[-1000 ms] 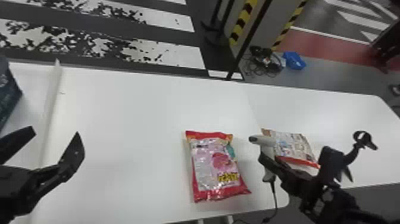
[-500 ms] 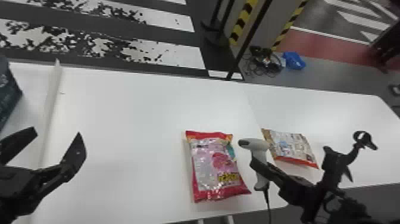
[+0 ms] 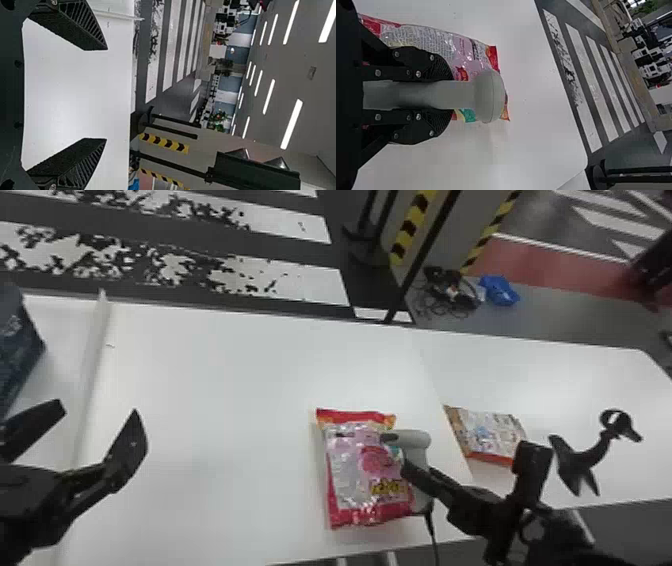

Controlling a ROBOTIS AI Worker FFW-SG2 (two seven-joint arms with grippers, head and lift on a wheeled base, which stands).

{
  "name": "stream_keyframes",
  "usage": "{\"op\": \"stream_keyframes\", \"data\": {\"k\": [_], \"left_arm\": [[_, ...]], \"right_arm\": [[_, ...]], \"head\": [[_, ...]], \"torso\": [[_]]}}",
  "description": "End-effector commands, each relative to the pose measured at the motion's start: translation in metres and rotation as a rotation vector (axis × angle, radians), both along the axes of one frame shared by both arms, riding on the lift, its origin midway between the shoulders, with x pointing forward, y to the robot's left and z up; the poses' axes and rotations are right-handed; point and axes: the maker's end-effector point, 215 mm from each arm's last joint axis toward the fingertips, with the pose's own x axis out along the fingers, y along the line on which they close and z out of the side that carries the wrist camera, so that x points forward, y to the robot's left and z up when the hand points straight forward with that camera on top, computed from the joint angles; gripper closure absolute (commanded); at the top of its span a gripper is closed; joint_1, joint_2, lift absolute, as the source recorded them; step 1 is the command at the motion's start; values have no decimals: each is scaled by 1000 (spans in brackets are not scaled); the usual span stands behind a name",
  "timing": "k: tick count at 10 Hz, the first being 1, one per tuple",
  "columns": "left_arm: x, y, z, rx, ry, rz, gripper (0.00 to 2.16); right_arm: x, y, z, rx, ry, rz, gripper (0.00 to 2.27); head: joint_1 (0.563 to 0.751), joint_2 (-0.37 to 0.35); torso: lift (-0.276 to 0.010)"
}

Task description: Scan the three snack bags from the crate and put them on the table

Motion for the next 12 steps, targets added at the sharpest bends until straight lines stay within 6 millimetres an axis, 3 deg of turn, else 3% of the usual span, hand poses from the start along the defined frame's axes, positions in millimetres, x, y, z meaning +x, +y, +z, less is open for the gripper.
{"op": "stream_keyframes", "data": {"k": [1, 7, 10, 12], "left_arm": [[0, 0, 0, 2, 1, -2, 46], [0, 0, -5, 5, 10, -6, 46], [1, 2, -4, 9, 10, -4, 46], [1, 1, -3, 8, 9, -7, 46]], "right_arm": [[6, 6, -5, 1, 4, 9, 2236], [7, 25, -29, -25, 51, 52, 2236], [7, 20, -10, 2, 50, 39, 2236], [12, -10, 7, 25, 42, -24, 2236]], "head": [[695, -322], [695, -285], [695, -277], [695, -285]], "torso": [[-94], [-94], [-94], [-94]]}}
